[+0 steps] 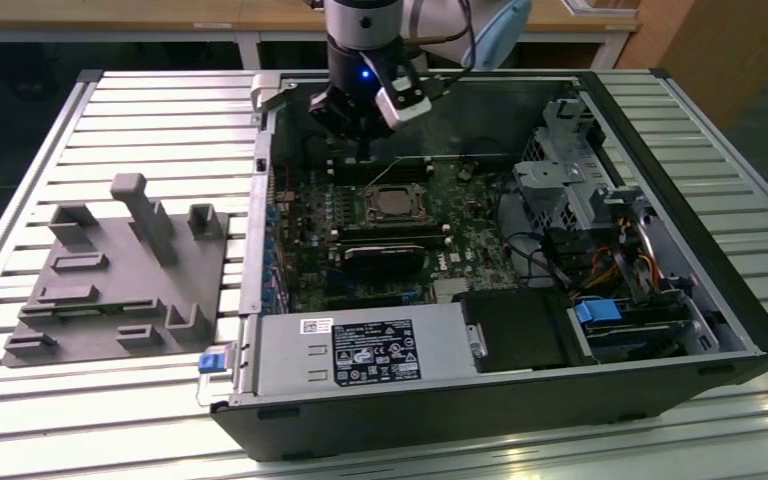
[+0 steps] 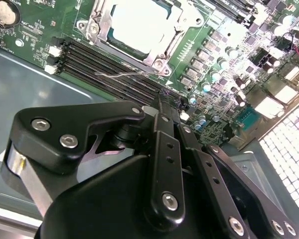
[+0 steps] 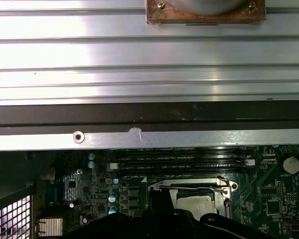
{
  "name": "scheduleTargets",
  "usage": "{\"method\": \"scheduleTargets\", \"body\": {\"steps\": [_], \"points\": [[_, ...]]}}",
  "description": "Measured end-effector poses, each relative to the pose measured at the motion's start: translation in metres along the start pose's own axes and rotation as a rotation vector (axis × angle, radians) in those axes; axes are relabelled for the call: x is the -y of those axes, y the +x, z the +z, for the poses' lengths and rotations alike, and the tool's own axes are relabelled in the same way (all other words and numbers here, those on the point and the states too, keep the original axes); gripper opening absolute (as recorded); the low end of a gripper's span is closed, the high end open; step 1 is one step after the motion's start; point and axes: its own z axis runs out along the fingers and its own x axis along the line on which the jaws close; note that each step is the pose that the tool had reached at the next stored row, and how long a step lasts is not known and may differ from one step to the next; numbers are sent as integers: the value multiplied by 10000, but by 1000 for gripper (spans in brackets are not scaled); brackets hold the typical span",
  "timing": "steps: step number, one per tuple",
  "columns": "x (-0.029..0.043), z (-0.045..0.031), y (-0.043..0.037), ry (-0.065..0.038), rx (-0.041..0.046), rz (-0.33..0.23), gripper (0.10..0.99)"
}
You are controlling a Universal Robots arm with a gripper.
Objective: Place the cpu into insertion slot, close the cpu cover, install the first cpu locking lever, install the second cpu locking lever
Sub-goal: 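Install the first cpu locking lever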
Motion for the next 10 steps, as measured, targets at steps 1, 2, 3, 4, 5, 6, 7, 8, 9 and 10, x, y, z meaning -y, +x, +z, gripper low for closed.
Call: {"method": "scheduleTargets", "body": {"steps": [1, 2, 3, 4, 5, 6, 7, 8, 9, 10], "points": [[0, 0, -3, -1, 0, 0, 106], [0, 0, -6, -1, 0, 0, 106], [0, 0, -8, 0, 0, 0, 106], [0, 0, -11, 0, 0, 0, 106], [-1, 1, -14, 0, 0, 0, 106], [-1, 1, -17, 0, 0, 0, 106], [-1, 1, -19, 0, 0, 0, 106], [-1, 1, -22, 0, 0, 0, 106], [-1, 1, -24, -1, 0, 0, 106], [-1, 1, -26, 0, 0, 0, 106]]}}
